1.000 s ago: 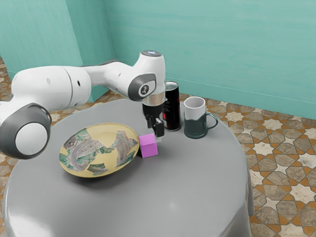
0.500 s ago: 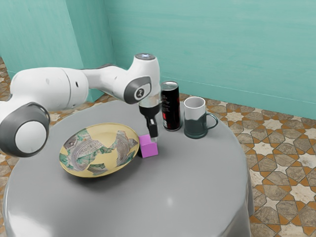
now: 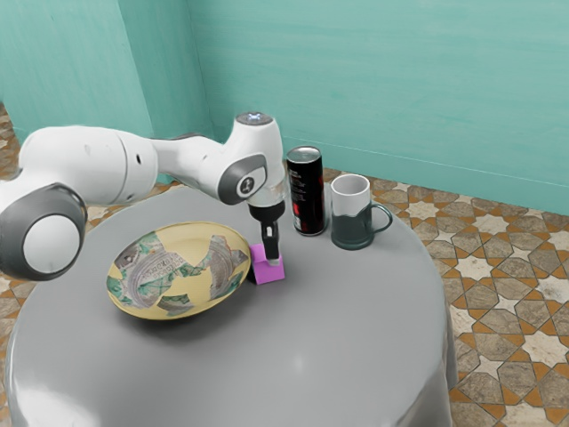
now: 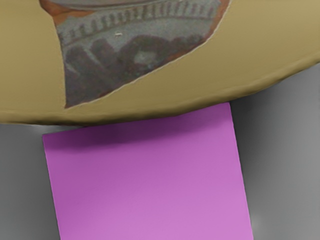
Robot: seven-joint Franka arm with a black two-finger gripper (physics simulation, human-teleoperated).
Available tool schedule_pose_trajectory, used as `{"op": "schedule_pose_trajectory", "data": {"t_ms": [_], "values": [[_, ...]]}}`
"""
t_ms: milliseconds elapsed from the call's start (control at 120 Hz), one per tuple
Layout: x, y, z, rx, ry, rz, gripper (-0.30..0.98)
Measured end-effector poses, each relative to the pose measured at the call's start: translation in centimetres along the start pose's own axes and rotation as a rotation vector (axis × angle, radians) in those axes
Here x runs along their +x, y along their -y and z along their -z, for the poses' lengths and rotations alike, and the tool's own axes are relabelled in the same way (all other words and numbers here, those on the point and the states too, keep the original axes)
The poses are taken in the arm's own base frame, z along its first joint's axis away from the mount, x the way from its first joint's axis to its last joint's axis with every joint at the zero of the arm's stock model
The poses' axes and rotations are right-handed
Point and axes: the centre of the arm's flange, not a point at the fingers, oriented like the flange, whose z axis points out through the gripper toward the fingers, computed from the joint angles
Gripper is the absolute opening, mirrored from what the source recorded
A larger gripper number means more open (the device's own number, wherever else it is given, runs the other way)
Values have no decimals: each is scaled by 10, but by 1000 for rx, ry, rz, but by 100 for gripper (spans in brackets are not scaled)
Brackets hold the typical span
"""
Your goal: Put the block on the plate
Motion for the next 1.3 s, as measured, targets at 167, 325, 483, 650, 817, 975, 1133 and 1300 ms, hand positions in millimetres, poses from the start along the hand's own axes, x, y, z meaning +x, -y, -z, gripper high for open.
{"op": "schedule_pose_trajectory", "data": {"t_ms": [167,325,483,650,817,975,1133,1300], "values": [[2,-6,-16,1,11,-24,69],[7,-8,-19,5,17,-35,69],[15,-4,-23,23,14,-40,69],[19,0,-30,35,14,-49,64],[18,-1,-27,31,22,-58,50],[19,-2,-26,28,25,-65,45],[15,5,-24,30,23,-77,42],[5,21,-14,31,24,-91,36]]}}
